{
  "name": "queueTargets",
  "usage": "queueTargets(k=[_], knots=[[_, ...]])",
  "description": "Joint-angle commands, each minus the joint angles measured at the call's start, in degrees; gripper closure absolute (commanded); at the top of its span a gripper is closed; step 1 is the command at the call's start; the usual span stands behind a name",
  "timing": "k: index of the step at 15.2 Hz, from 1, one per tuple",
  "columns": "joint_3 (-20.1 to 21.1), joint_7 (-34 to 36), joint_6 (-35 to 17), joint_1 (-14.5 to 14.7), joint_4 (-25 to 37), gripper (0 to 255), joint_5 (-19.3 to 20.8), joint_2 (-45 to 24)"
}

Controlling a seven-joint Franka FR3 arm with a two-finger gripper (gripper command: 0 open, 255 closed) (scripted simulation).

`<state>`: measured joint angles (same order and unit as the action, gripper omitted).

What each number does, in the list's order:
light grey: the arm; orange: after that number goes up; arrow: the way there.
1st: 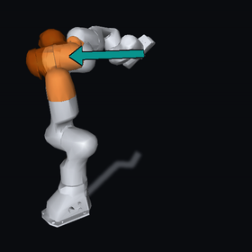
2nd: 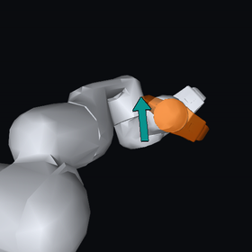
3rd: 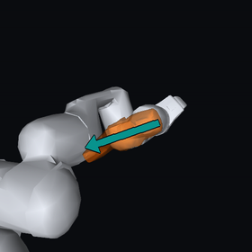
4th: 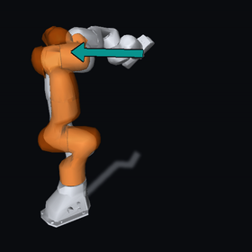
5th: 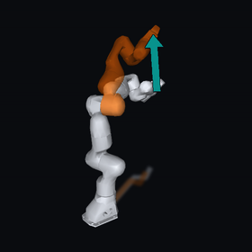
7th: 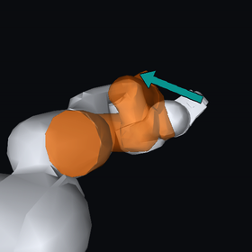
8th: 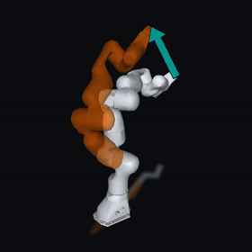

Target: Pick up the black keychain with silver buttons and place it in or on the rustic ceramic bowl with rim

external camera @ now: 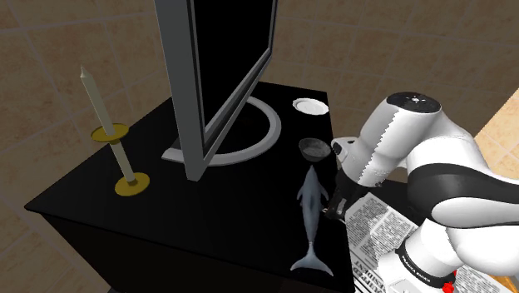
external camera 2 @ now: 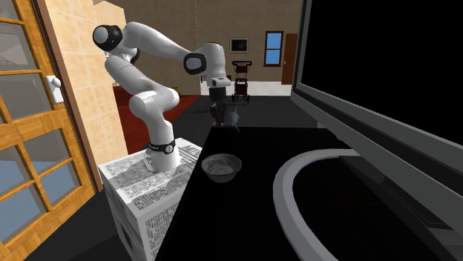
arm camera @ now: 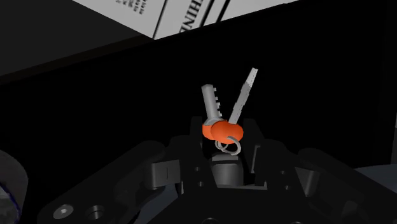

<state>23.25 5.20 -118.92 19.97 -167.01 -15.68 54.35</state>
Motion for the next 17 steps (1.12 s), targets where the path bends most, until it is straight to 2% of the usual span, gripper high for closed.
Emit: queueTargets(k=[1, 17], knots=[[-0.55, -0.08, 1.96, -0.15, 1.11, 255, 0.48, 0.87], [-4.21, -0.66, 14.96, -1.97, 12.37, 255, 3.99, 2.79]])
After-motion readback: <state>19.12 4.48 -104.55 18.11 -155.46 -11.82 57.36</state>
